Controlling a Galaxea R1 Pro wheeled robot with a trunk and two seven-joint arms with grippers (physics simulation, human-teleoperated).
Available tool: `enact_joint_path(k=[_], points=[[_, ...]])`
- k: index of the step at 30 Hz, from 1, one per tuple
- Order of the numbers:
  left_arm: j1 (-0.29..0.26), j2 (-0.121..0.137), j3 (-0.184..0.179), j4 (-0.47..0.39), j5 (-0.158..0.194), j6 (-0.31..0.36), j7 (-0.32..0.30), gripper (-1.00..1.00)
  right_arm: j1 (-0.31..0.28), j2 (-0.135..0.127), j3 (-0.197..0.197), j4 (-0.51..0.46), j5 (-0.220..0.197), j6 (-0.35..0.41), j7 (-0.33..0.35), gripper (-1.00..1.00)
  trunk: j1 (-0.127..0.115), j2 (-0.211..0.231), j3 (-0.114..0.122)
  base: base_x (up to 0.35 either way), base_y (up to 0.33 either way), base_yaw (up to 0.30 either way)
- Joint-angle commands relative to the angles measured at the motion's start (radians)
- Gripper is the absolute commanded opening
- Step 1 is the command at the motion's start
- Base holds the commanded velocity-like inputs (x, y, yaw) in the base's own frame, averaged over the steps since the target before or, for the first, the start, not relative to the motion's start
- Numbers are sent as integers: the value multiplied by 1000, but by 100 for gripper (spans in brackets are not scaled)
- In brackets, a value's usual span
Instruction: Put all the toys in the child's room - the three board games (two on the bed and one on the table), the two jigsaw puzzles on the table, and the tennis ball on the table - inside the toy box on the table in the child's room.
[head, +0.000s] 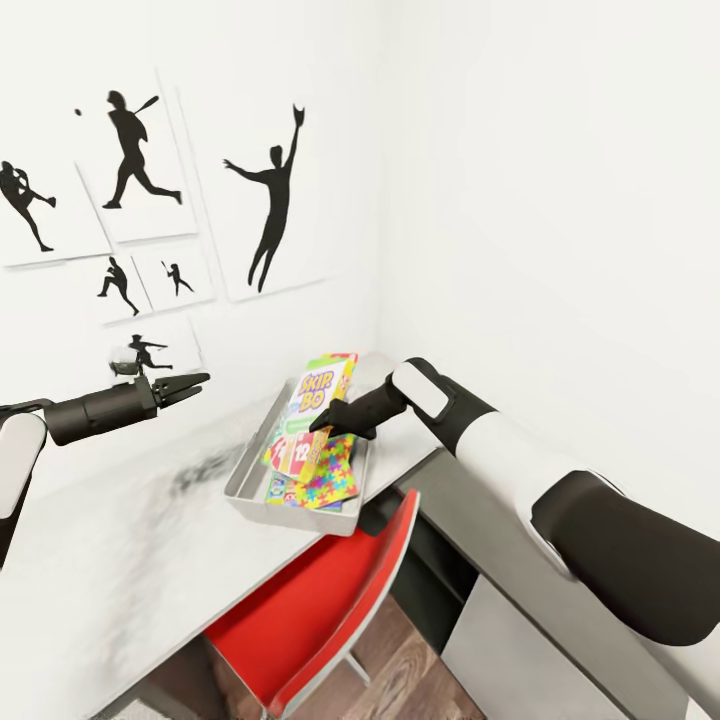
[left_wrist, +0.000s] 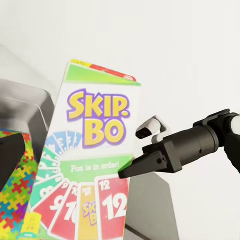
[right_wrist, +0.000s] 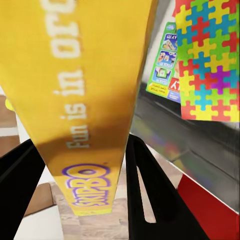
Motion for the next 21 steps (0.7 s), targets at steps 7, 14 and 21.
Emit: enact_joint_path(k=[7, 14, 21], points=[[-1, -2, 0, -1, -4, 2, -5, 100, -13, 3, 3, 105, -3, 1, -1, -100, 1, -2, -2, -12, -100, 2], [-1, -5, 0, -2, -6, 2, -4, 100, -21, 3, 3, 124, -2, 1, -3, -100, 1, -2, -2, -1, -6, 0], [-1, -5, 1, -2, -5, 3, -5, 100, -22, 3, 4, 125, -1, 1, -3, -100, 1, -2, -2, 62, 50, 0]])
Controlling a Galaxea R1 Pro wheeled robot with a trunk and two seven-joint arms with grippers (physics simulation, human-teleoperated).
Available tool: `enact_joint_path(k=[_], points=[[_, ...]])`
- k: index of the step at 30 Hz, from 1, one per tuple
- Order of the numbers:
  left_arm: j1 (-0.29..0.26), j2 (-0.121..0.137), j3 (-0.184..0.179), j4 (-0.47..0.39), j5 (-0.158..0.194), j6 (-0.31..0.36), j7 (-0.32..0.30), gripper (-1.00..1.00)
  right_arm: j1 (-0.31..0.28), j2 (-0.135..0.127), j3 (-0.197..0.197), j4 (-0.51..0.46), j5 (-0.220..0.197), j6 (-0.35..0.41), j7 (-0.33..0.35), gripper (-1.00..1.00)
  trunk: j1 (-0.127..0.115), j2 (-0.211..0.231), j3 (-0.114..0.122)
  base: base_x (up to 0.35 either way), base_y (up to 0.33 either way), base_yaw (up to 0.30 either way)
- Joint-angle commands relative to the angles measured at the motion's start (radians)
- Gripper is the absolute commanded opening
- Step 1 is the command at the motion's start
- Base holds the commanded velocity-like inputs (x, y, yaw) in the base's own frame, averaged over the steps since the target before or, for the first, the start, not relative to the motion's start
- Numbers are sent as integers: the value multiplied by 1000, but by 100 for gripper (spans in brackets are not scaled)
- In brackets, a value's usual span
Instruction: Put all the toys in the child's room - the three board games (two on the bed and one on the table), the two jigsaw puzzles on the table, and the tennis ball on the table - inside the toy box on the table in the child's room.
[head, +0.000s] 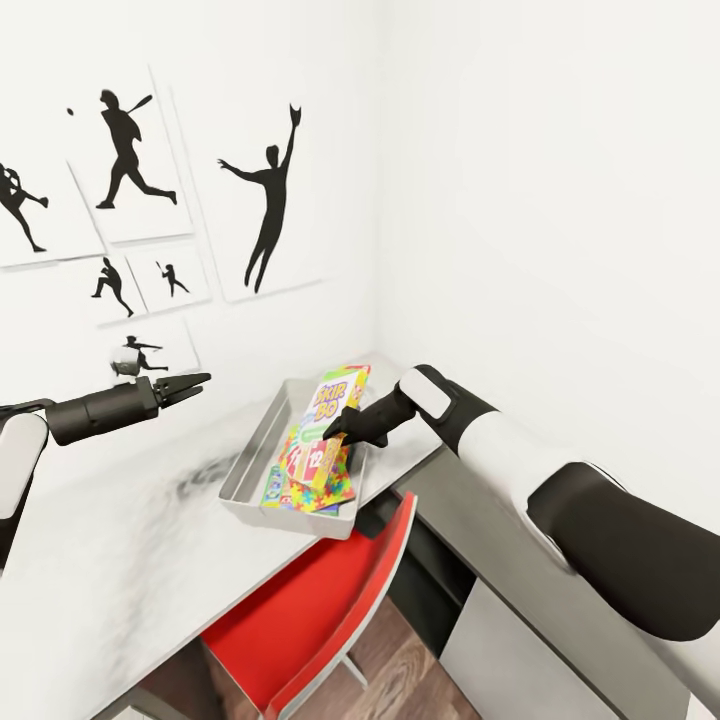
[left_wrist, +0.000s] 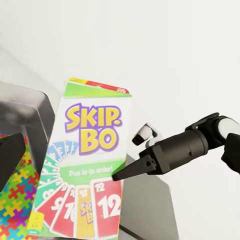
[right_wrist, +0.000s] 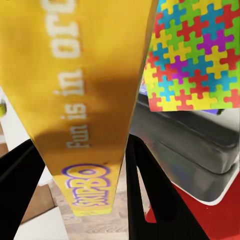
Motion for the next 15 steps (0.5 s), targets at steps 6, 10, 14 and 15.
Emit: enact_joint_path(k=[6, 10, 14, 15], points=[[-1, 0, 1, 0, -2, 4, -6, 100, -2, 0, 5, 1, -3, 1, -1, -100, 1, -2, -2, 77, 44, 0], [-1, 0, 2, 0, 1, 4, -6, 100, -1, 0, 13, -3, -2, 1, 0, -100, 1, -2, -2, 136, 80, 0], [-1, 0, 1, 0, -2, 5, -6, 100, 1, 0, 21, -12, -3, 1, 2, -100, 1, -2, -2, 87, 24, 0], [-1, 0, 1, 0, -2, 5, -6, 100, 1, 0, 22, -19, -3, 1, 2, -100, 1, -2, -2, 33, 7, -4]])
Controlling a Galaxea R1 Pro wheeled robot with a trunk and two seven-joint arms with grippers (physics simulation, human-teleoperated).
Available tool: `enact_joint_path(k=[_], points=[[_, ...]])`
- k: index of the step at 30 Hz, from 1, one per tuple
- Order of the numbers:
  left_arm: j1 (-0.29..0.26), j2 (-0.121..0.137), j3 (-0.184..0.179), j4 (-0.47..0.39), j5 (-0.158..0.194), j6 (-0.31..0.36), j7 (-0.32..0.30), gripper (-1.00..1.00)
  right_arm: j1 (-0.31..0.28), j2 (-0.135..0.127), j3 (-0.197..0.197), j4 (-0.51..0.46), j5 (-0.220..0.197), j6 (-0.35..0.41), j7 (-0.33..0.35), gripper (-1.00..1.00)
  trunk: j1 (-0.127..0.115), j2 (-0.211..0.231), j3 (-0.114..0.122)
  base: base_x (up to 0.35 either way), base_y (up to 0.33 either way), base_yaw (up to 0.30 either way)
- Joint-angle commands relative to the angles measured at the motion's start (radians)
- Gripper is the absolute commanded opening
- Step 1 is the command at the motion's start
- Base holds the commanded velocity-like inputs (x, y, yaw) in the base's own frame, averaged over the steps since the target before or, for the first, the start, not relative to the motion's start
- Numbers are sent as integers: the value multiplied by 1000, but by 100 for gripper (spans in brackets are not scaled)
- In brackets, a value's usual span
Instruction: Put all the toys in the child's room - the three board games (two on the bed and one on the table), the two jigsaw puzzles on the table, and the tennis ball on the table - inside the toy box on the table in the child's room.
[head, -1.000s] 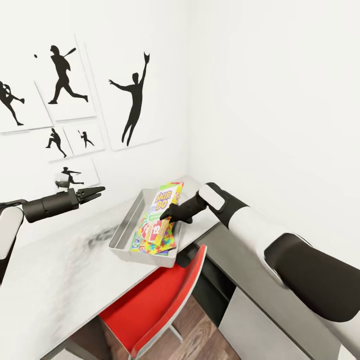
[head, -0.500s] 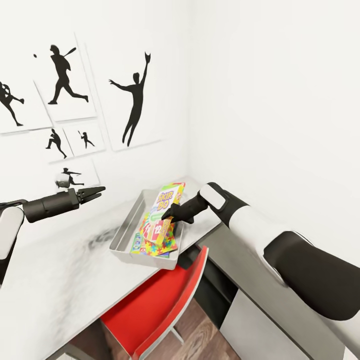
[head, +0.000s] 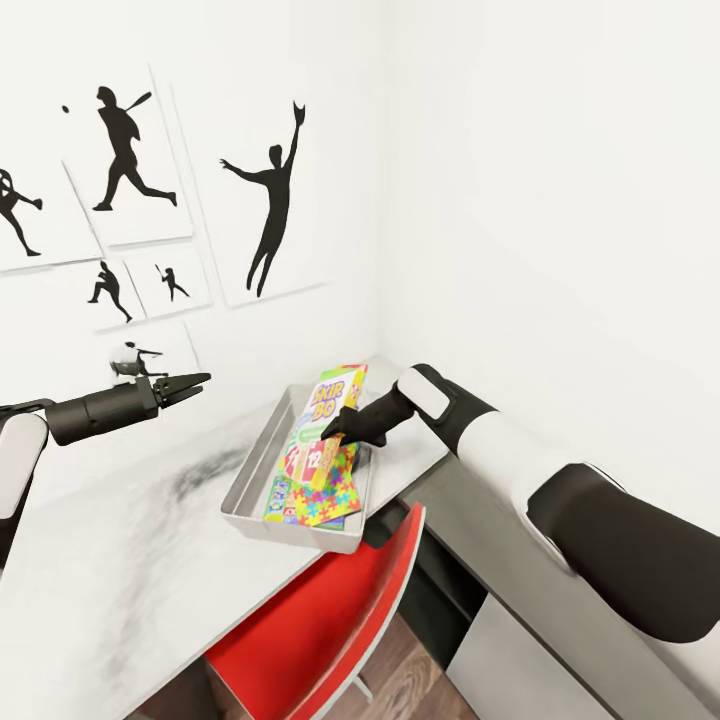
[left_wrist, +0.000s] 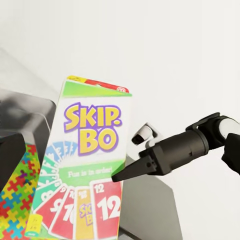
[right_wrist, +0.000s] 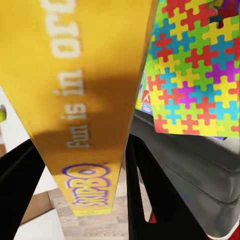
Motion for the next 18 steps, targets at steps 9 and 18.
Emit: enact_joint_path(k=[9, 18], points=[[-1, 0, 1, 0, -4, 4, -6, 100, -1, 0, 7, -19, -1, 1, -2, -100, 1, -2, -13, 7, 1, -53], [-1, 1, 2, 0, -3, 4, -6, 100, -1, 0, 6, -19, -2, 1, -2, -100, 1, -2, -28, 0, 0, -71]])
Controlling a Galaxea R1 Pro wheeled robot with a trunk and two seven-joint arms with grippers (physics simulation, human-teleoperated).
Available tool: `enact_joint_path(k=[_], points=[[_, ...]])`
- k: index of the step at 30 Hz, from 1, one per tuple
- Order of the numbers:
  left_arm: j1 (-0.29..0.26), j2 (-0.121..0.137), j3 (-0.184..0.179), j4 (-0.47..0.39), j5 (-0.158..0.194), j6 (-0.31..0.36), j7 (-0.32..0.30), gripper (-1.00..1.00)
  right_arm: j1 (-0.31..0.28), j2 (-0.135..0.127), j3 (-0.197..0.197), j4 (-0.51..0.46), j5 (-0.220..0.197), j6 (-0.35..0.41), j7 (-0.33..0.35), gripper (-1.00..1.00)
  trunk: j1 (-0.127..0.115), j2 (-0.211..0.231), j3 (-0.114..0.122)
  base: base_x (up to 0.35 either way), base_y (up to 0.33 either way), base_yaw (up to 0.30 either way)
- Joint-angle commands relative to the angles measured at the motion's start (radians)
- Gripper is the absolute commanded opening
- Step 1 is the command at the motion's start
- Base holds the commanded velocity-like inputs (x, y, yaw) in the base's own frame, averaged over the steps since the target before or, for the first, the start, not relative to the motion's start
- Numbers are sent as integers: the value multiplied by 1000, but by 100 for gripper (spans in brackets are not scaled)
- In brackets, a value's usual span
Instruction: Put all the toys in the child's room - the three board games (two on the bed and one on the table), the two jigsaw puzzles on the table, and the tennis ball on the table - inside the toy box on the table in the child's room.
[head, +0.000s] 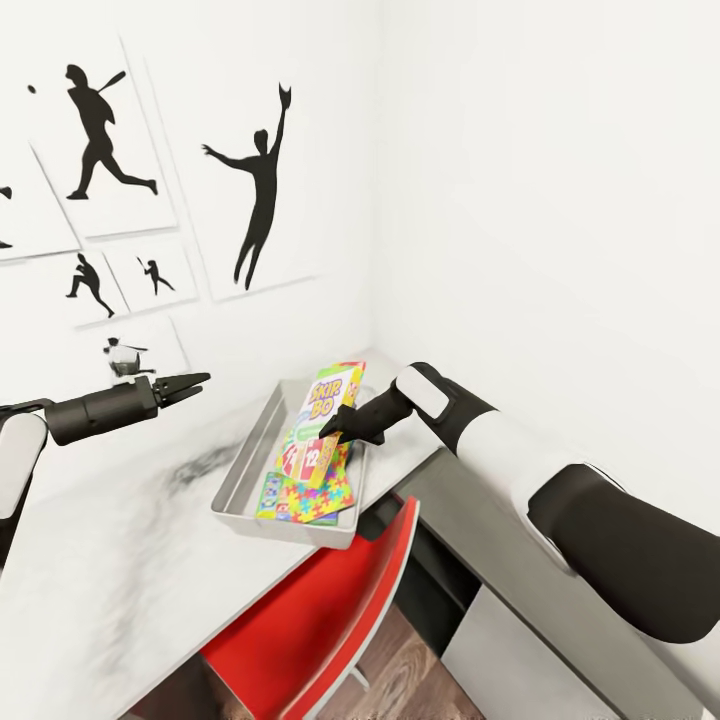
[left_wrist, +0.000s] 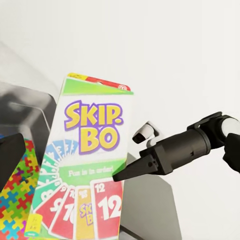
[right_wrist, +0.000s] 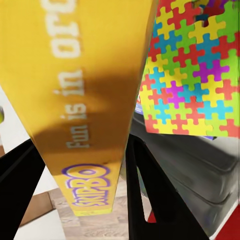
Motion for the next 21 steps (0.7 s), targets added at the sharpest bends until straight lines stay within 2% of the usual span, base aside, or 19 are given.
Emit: enact_joint_path(k=[1, 10, 16, 21], points=[[-1, 0, 1, 0, -3, 4, -6, 100, -2, 0, 4, 1, -3, 1, 1, -100, 1, -2, -4, 0, 0, -72], [-1, 0, 1, 0, -4, 4, -6, 100, -3, 0, 4, -3, -3, 1, 8, -100, 1, -2, -18, 0, 0, -66], [-1, 0, 1, 0, -3, 4, -6, 100, -1, 0, 7, -92, -3, 1, 4, -100, 1, -2, -21, 0, 0, -9], [-1, 1, 2, 0, -1, 4, -6, 100, 1, 0, 9, -119, -3, 1, 2, -100, 1, -2, -21, 0, 0, 44]])
